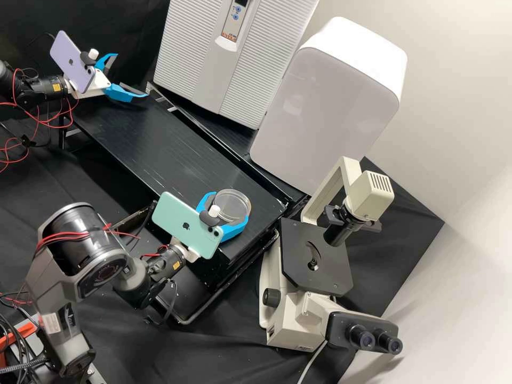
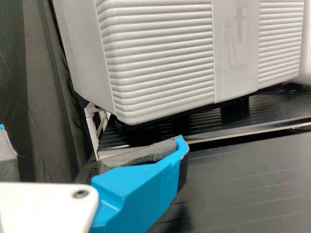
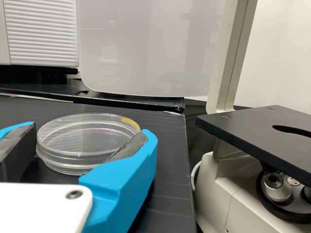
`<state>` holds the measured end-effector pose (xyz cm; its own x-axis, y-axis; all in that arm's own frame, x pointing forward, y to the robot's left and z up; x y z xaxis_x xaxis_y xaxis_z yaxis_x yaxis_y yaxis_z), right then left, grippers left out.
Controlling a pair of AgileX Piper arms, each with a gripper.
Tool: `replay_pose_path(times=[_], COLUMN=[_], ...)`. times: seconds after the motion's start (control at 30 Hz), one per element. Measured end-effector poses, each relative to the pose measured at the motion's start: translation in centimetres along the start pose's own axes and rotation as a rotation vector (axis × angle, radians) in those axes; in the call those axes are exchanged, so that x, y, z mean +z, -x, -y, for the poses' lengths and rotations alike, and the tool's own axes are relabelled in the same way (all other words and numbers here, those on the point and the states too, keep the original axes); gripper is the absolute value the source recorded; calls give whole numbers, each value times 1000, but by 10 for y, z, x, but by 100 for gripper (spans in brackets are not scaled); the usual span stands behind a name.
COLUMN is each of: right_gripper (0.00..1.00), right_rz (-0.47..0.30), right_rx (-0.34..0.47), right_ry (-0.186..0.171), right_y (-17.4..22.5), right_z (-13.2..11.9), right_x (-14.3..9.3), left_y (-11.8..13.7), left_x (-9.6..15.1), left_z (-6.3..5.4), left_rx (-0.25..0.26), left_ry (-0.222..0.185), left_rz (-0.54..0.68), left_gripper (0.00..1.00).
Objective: Place the petri dish on the bench
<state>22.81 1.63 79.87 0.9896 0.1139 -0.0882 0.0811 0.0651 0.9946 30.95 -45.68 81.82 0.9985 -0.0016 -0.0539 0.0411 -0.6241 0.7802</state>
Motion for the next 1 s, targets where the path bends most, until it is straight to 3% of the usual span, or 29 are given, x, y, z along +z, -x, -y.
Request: replay_pose_path(times=[0.37, 0.5, 0.63, 0.83, 1.0], right_gripper=[100, 100, 100, 100, 100], right_rz=[23, 64, 76, 47, 20], right_rx=[3, 69, 127, 166, 148], right_ry=[13, 12, -13, -99, -108], right_y=[4, 14, 29, 48, 51], right_z=[0, -5, -13, -21, -20], right_x=[4, 2, 0, -1, -4], left_y=[0, 0, 0, 0, 0], left_x=[0, 0, 0, 0, 0], left_z=[0, 0, 0, 0, 0], left_rx=[0, 0, 0, 0, 0], left_ry=[0, 0, 0, 0, 0], left_rz=[0, 0, 0, 0, 0], left_gripper=[100, 100, 100, 100, 100])
